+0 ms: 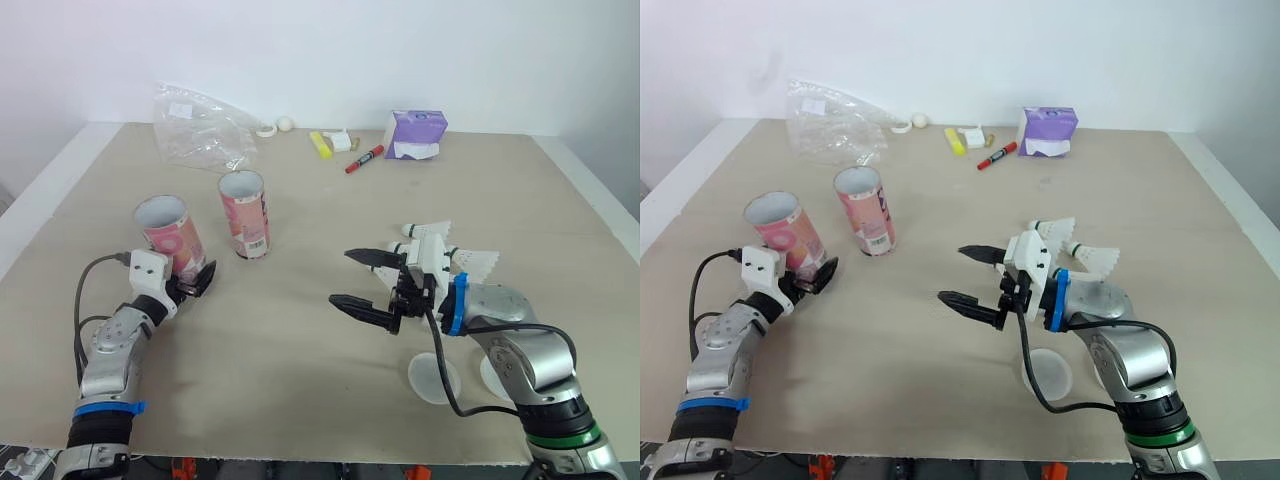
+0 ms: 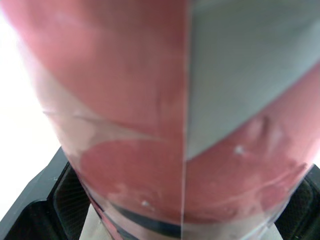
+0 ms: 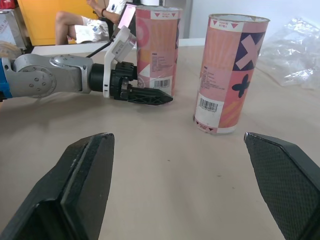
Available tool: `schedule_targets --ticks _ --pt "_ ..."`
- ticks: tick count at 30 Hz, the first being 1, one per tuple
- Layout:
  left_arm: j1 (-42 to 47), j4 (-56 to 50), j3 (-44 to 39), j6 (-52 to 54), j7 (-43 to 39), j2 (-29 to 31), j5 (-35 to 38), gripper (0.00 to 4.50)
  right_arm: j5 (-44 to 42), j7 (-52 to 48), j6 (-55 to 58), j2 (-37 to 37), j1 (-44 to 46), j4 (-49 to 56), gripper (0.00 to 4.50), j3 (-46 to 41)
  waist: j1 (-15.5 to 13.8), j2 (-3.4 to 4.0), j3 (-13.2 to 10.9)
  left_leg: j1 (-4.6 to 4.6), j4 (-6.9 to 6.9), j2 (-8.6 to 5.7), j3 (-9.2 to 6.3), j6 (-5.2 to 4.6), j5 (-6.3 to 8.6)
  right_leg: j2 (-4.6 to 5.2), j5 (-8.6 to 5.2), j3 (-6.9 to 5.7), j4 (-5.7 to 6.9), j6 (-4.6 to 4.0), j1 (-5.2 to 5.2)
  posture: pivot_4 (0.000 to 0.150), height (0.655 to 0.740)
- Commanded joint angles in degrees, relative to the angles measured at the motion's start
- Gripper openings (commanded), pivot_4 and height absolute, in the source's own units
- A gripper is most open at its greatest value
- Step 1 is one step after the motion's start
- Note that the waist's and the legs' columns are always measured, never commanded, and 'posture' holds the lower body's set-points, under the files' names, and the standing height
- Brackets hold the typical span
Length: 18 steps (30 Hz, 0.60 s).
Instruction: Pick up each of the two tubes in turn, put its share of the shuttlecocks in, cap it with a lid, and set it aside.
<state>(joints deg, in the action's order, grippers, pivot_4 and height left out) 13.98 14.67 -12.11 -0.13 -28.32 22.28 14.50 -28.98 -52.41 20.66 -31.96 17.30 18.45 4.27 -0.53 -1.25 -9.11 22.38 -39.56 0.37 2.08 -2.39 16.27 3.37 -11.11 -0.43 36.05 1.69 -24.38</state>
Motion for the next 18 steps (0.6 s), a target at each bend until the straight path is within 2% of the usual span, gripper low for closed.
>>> schedule_targets --ticks 1,6,7,9,10,18 --pt "0.6 -0.4 -1.0 -1.5 -0.1 1.0 0.1 4.5 -0.8 0.3 -0.4 0.2 0.7 2.4 4.46 -1.2 0.0 0.0 0.0 0.0 0.0 0.0 0.0 0.0 0.0 0.0 0.0 0.0 0.0 0.0 0.0 0.15 0.74" --pt "0.9 -0.4 -1.3 -1.0 -2.0 0.6 2.2 4.5 -0.8 0.4 -0.4 0.4 0.5 2.4 4.46 -1.2 0.0 0.0 0.0 0.0 0.0 0.0 0.0 0.0 0.0 0.0 0.0 0.0 0.0 0.0 0.0 0.15 0.74" --pt "1.0 -0.5 -1.2 -1.0 -1.7 0.6 2.0 3.99 -0.8 0.3 -0.4 0.4 0.3 2.5 4.5 -1.1 0.0 0.0 0.0 0.0 0.0 0.0 0.0 0.0 0.0 0.01 0.0 0.0 0.0 0.0 0.0 0.15 0.74" --pt "1.0 -0.5 -1.0 -1.0 -1.3 0.6 1.5 3.29 -0.8 0.3 -0.4 0.4 0.2 2.5 4.5 -1.1 0.0 0.0 0.0 0.0 0.0 0.0 0.0 0.0 0.0 0.0 0.0 0.0 0.0 0.0 0.0 0.15 0.74" --pt "1.0 -0.5 -1.0 -1.0 -1.1 0.7 1.4 3.08 -0.8 0.3 -0.4 0.3 0.1 2.6 4.5 -1.1 0.0 0.0 0.0 0.0 0.0 0.0 0.0 0.0 0.0 0.0 0.0 0.0 0.0 0.0 0.0 0.15 0.74" --pt "0.9 -0.2 -0.9 -0.8 -0.2 1.1 0.6 3.08 -0.8 0.4 -0.4 0.4 -0.2 2.5 4.5 -1.2 0.0 0.0 0.0 0.0 0.0 0.0 0.0 0.0 0.0 0.0 0.0 0.0 0.0 0.0 0.0 0.15 0.74"
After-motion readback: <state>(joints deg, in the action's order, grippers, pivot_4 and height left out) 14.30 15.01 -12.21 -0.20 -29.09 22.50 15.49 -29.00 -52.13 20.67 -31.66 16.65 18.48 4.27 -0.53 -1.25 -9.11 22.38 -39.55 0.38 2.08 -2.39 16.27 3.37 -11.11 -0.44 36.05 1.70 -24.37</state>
